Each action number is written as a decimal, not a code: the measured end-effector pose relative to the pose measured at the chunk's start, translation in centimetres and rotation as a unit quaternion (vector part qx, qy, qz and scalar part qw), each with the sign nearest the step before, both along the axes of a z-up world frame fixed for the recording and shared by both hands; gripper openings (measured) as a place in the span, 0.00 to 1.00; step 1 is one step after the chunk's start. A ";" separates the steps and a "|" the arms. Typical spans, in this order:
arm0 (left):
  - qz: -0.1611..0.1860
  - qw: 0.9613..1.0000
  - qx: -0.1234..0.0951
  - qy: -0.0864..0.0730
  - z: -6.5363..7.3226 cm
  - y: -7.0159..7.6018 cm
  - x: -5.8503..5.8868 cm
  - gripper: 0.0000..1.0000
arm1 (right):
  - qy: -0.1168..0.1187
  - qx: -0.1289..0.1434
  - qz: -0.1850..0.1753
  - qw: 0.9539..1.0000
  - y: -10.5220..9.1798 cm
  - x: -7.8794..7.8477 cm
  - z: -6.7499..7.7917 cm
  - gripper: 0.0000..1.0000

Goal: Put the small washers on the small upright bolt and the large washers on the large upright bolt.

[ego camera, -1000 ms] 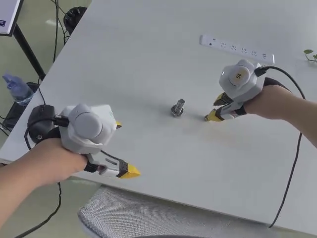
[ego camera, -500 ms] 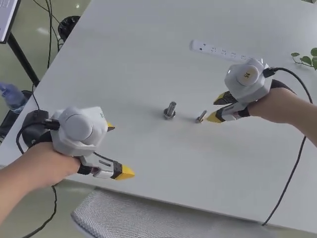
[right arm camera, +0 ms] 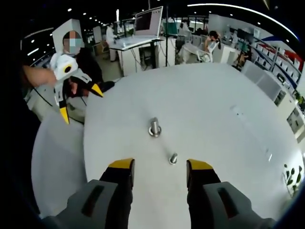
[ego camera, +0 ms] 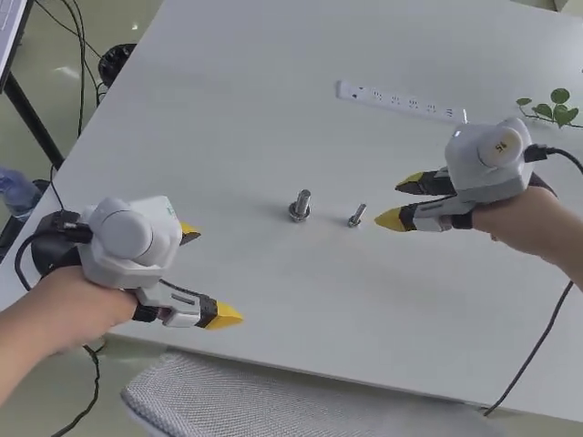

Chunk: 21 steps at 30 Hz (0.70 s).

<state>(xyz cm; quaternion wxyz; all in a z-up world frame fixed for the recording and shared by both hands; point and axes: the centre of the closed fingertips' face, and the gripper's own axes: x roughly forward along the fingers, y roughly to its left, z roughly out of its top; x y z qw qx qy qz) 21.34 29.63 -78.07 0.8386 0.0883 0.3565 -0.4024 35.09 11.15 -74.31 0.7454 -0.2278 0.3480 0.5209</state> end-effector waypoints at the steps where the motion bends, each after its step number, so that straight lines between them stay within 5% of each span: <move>1: 0.001 1.000 -0.001 -0.001 0.1 0.0 0.0 0.83 | -0.003 0.004 -0.001 1.000 -0.1 -0.2 0.2 0.46; 11: 0.014 1.000 -0.020 -0.010 1.2 -0.3 0.2 0.85 | -0.010 0.086 -0.059 0.995 -1.1 -2.5 2.0 0.59; 21: 0.028 0.999 -0.033 -0.030 2.6 -0.4 0.3 0.88 | -0.011 0.157 -0.123 0.980 -3.5 -5.1 3.3 0.69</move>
